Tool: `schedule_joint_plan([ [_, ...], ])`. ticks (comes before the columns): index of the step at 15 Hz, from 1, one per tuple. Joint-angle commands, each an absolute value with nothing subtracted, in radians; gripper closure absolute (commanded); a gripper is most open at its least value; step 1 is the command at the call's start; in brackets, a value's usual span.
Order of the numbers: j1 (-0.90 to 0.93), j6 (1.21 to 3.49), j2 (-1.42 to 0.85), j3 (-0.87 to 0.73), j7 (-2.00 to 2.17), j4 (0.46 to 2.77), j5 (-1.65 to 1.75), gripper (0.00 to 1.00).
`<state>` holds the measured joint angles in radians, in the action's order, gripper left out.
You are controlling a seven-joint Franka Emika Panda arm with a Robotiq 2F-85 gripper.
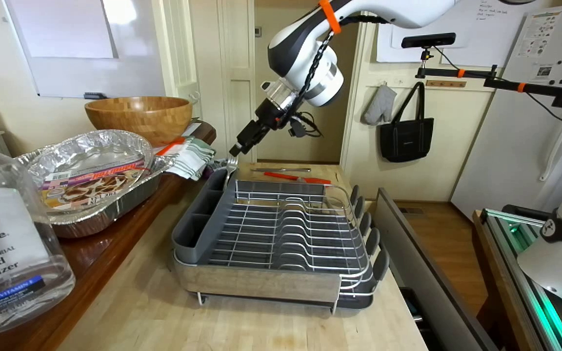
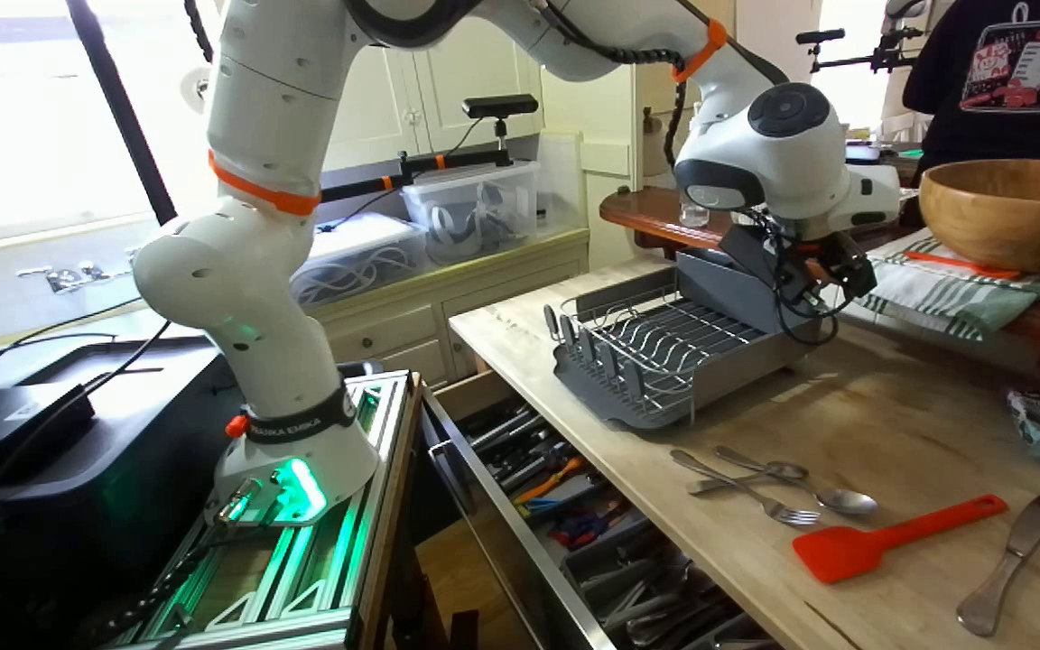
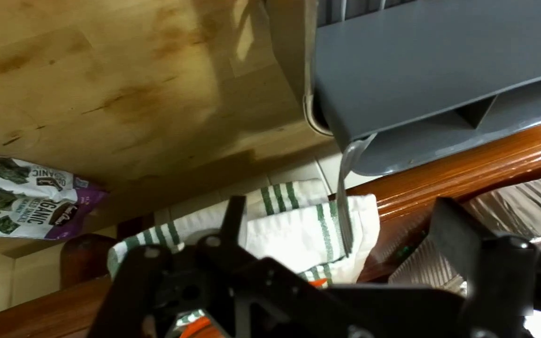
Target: Take the fork off the drying rack and place it on the counter top with the other cutlery
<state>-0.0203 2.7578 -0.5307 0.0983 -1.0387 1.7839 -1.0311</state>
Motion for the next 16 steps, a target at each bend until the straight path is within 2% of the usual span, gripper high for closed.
schedule_joint_plan([
  [1,-0.021,2.742,-0.610,0.112,-1.042,1.686,-1.029,0.00],
  [2,-0.022,2.737,-0.623,0.114,-1.042,1.670,-1.026,0.18],
  [3,-0.022,2.733,-0.634,0.117,-1.041,1.655,-1.025,0.27],
  [12,-0.028,2.654,-0.624,0.117,-0.975,1.646,-0.930,0.96],
  [13,-0.025,2.670,-0.618,0.112,-0.961,1.650,-0.902,0.54],
  [14,-0.028,2.682,-0.613,0.110,-0.947,1.654,-0.875,0.59],
  [15,-0.031,2.690,-0.608,0.110,-0.933,1.657,-0.848,0.59],
  [16,-0.035,2.695,-0.599,0.111,-0.918,1.664,-0.821,0.53],
])
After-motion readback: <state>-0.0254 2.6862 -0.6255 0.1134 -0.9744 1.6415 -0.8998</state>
